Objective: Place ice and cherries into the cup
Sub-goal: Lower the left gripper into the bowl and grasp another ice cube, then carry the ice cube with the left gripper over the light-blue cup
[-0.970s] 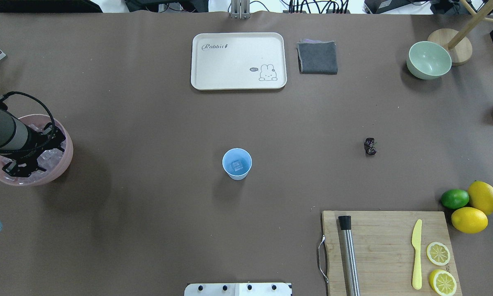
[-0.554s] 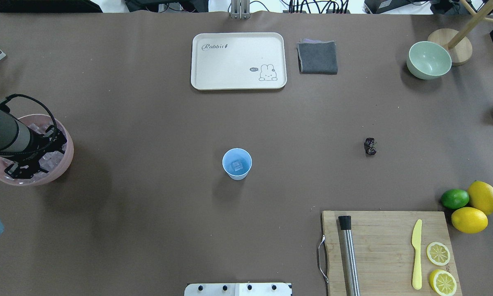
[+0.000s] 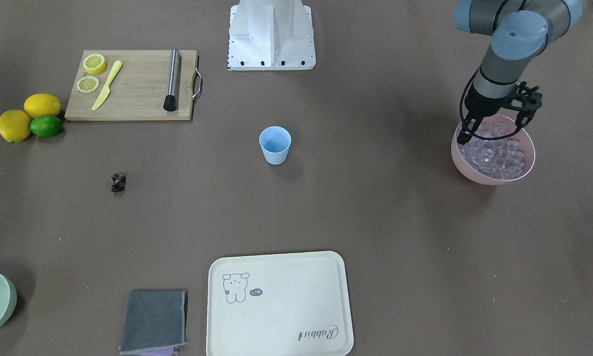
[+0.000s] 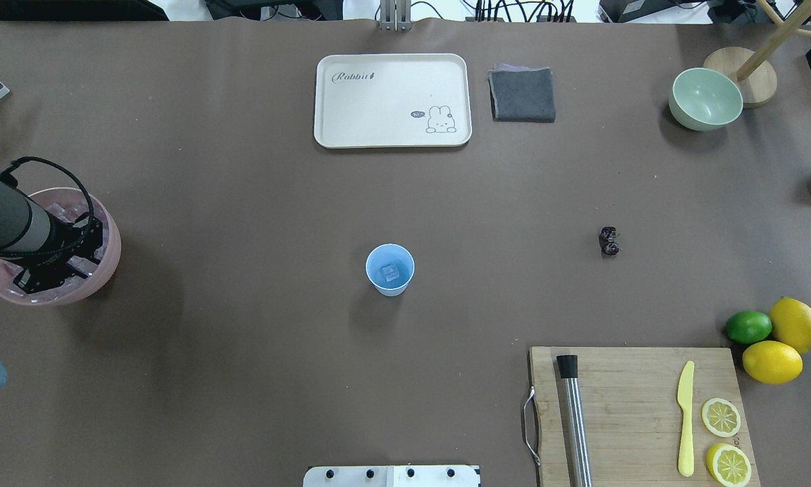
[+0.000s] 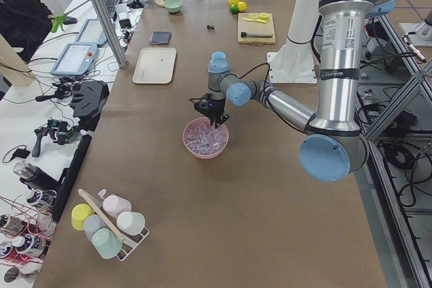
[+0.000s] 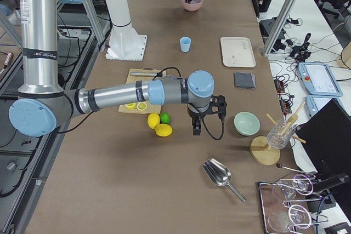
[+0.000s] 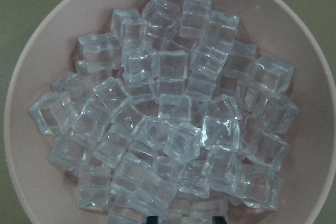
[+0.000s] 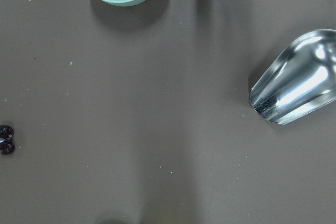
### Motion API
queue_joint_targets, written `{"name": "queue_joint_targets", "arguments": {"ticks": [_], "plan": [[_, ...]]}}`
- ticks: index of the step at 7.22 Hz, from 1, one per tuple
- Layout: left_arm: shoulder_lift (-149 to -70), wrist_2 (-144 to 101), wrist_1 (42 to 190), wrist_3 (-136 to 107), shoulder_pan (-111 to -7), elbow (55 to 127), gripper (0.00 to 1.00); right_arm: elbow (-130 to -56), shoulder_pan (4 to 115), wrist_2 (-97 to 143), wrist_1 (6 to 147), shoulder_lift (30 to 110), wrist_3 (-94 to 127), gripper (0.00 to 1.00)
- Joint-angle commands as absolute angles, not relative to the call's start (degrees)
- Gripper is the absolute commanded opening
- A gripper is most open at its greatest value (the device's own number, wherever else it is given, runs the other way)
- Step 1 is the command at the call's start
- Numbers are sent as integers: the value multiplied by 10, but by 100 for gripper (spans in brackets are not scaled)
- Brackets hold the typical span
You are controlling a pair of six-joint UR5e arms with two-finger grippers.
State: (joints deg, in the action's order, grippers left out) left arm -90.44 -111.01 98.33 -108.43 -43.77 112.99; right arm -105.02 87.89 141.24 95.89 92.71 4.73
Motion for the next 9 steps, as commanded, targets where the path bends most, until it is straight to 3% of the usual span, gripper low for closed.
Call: {"name": "queue_joint_targets", "arguments": {"ticks": [1, 3, 6, 8, 9], "plan": [[-901, -1109, 981, -1058, -439, 1130, 0, -1050, 879, 1412, 959, 925, 50, 100], [-897, -1110, 977, -1056, -450, 1144, 0, -1051, 879, 1413, 959, 925, 51, 100], [-943, -1105, 839, -984, -516, 1206, 0, -1058, 879, 1414, 960, 926, 54, 100], [-1075, -1101, 835, -984, -507, 1192, 0, -1059, 879, 1414, 959, 929, 53, 100], [-1169, -1084, 836, -983, -477, 1150, 0, -1057, 879, 1413, 960, 928, 54, 100]]}}
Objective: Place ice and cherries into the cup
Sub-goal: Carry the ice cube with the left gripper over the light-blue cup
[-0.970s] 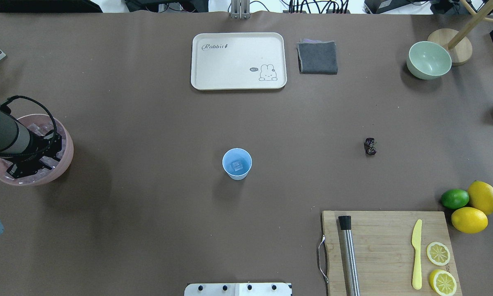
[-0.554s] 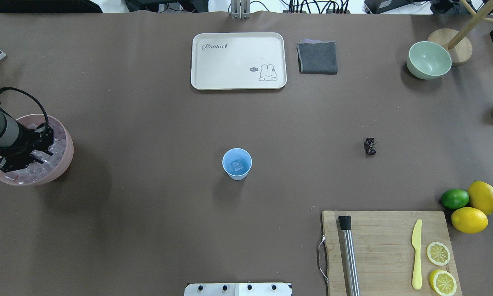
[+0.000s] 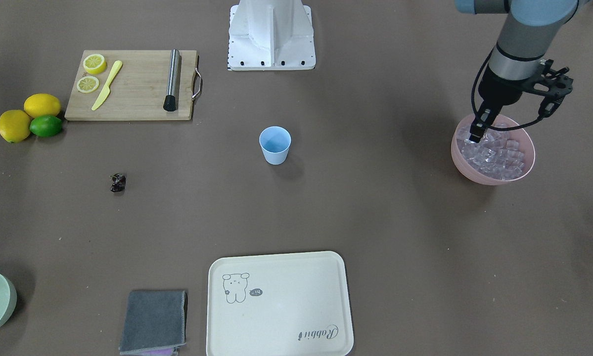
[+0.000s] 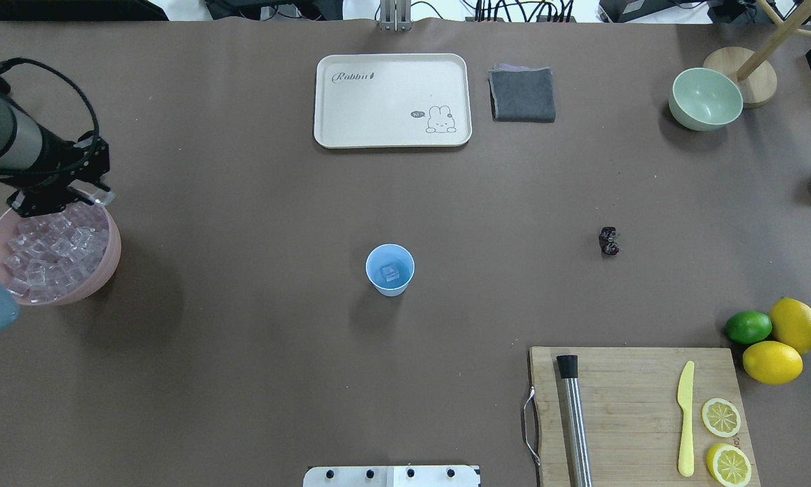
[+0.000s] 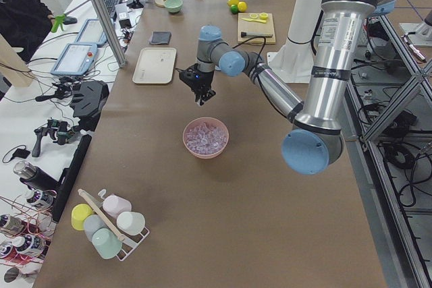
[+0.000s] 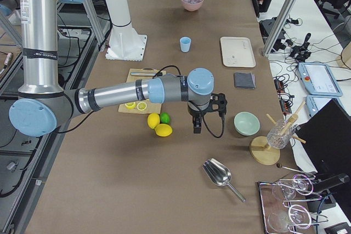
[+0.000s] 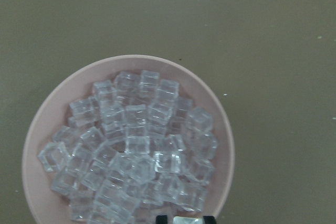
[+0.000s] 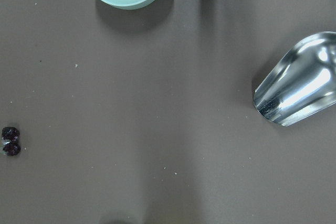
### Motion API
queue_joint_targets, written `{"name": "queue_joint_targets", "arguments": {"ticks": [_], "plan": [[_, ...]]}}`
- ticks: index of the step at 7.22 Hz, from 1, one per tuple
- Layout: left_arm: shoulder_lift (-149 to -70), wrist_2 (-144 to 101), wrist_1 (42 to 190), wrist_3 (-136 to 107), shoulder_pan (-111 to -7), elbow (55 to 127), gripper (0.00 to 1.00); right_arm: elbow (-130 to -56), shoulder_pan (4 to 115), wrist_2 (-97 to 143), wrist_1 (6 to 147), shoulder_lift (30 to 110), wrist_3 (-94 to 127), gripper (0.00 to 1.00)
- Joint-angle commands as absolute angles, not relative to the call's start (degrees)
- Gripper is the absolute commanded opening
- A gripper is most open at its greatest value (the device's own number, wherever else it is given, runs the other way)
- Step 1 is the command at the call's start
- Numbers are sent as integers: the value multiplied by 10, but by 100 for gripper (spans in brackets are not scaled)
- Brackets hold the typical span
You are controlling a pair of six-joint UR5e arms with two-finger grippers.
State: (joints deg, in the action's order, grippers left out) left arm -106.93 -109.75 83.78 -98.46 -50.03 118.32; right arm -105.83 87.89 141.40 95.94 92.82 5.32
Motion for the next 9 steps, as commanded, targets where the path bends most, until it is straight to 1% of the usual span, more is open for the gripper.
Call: {"name": "queue_joint_targets", "arguments": {"ticks": [1, 3, 4, 6, 8, 9], "plan": [[-1218, -1036, 836, -983, -430, 1142, 0, -1057, 879, 1413, 959, 928, 54, 100], [-1263, -986, 838, -983, -350, 1139, 0, -1056, 876, 1412, 959, 922, 54, 100], [-1293, -974, 838, -987, -313, 1122, 0, -1055, 876, 1412, 960, 921, 54, 100], [-1330, -909, 849, -991, -248, 1070, 0, -1055, 877, 1413, 960, 922, 54, 100], [-1330, -908, 921, -989, -232, 991, 0, -1054, 876, 1412, 960, 925, 57, 100], [-1331, -908, 942, -989, -227, 969, 0, -1054, 876, 1412, 960, 925, 61, 100]]}}
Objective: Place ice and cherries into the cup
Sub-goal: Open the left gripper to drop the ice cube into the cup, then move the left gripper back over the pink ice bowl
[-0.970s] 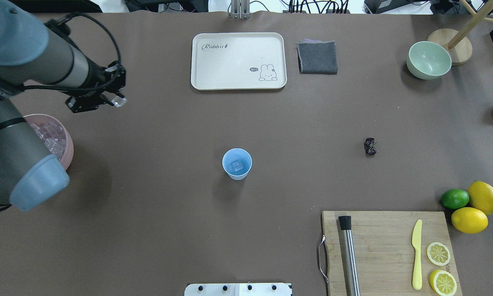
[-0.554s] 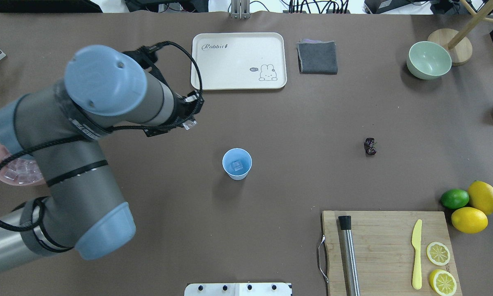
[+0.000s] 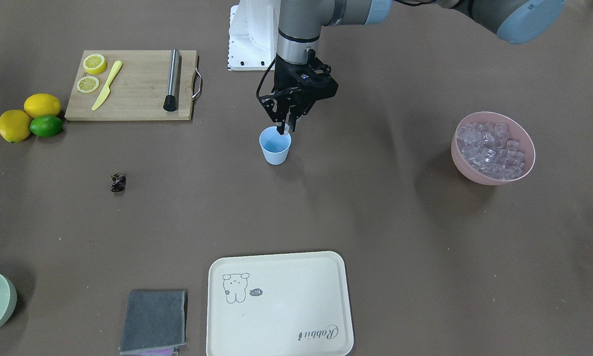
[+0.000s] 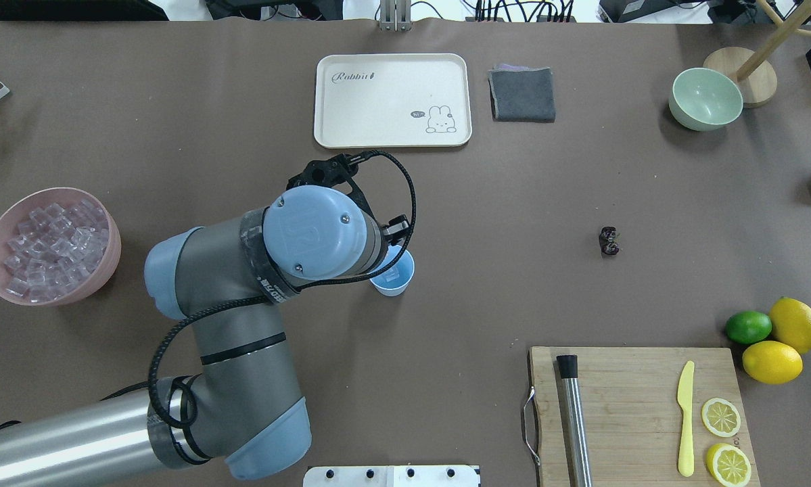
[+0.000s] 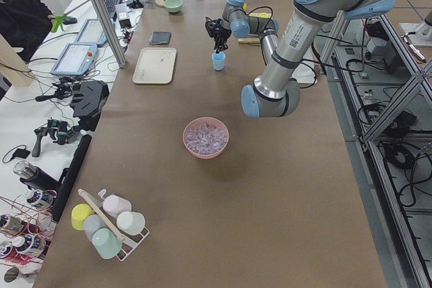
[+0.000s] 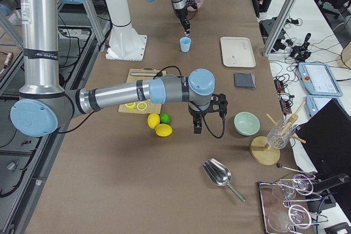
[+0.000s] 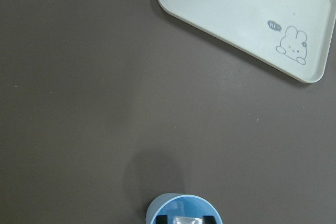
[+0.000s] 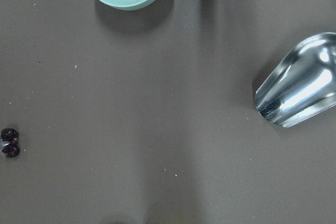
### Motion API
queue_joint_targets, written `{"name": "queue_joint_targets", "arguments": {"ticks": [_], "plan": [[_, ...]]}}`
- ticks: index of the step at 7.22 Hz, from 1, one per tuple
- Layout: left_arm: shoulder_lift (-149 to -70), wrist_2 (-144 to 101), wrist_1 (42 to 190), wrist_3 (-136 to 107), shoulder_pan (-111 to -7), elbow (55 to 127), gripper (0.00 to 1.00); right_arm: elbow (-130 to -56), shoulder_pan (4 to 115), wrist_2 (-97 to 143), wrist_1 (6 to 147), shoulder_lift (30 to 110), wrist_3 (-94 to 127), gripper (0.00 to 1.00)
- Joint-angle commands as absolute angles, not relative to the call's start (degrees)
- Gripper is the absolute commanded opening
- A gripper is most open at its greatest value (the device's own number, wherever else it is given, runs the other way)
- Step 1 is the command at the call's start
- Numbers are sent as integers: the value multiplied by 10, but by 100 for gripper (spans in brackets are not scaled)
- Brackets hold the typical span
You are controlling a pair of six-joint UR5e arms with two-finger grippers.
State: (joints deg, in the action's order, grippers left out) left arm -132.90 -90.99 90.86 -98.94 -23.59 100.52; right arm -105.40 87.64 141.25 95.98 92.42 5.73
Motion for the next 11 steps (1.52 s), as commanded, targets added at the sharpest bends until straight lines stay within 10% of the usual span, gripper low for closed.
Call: {"name": "queue_joint_targets", "arguments": {"ticks": [1, 2, 3, 7, 11], "plan": [[-1330, -908, 942, -988, -226, 966, 0, -1054, 876, 1412, 960, 925, 62, 100], [-1331, -908, 942, -990, -224, 968, 0, -1054, 876, 1412, 960, 925, 62, 100], [-1332, -909, 940, -985, -224, 971, 96, -1054, 877, 1412, 960, 925, 63, 100], [-1306, -997, 755, -886, -303, 1123, 97, -1054, 876, 1411, 960, 920, 64, 100], [-1072, -1071, 786, -628, -405, 1234, 97, -1052, 870, 1411, 960, 921, 64, 100]]}}
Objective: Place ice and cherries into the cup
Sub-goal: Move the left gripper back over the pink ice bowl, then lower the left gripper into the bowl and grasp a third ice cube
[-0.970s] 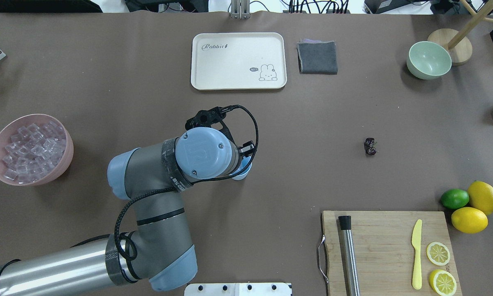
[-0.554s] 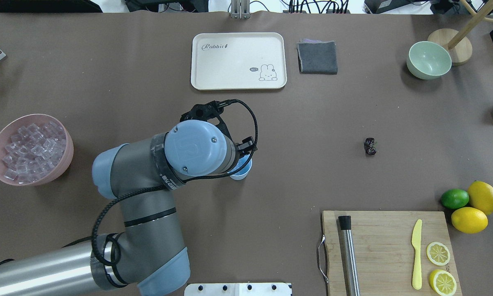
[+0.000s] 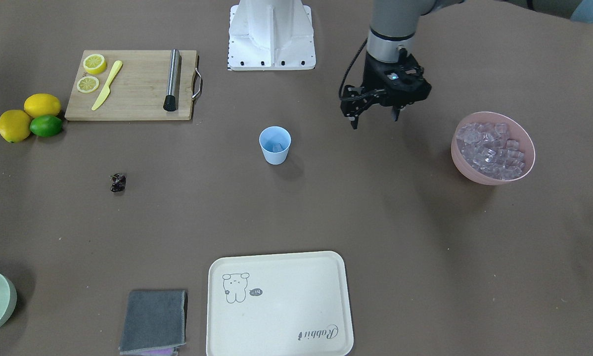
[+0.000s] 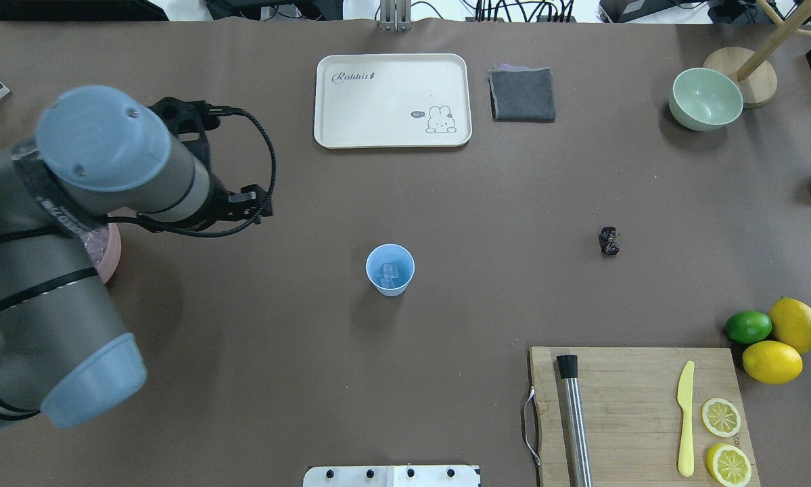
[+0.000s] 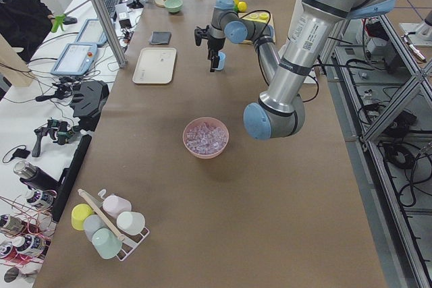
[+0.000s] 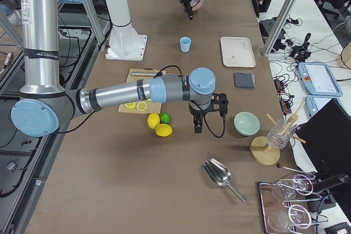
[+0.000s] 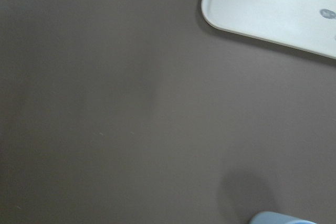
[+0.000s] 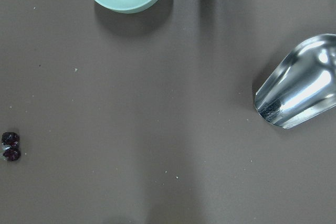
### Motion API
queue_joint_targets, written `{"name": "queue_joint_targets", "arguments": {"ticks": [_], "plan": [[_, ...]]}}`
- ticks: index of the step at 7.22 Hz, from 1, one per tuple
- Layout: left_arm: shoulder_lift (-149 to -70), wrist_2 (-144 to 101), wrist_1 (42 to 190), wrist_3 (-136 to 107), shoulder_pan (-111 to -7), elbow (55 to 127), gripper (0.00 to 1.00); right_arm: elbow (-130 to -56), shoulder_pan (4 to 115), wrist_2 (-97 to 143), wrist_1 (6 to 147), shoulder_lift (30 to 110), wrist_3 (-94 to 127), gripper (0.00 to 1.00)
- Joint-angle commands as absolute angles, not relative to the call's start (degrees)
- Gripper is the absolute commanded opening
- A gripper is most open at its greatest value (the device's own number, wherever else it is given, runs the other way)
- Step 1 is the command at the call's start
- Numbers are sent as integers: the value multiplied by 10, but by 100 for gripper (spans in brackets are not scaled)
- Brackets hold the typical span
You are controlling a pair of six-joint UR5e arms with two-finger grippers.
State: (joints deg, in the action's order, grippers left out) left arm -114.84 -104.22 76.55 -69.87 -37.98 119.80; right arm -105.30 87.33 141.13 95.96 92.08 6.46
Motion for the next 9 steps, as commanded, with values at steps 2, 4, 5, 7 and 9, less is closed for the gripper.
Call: {"name": "queue_joint_targets", "arguments": {"ticks": [2, 4, 5, 7, 9], "plan": [[-917, -1145, 947, -618, -479, 1240, 97, -1049, 867, 1410, 960, 921, 63, 100], [-838, -1174, 1001, -553, -543, 1210, 97, -1049, 861, 1410, 959, 921, 64, 100], [-808, -1175, 1057, -570, -557, 1180, 97, -1049, 860, 1410, 959, 920, 63, 100], [-814, -1172, 1129, -723, -552, 1123, 97, -1051, 856, 1410, 958, 919, 63, 100], [-841, -1156, 1130, -786, -513, 1119, 97, -1053, 855, 1409, 958, 918, 63, 100]]}}
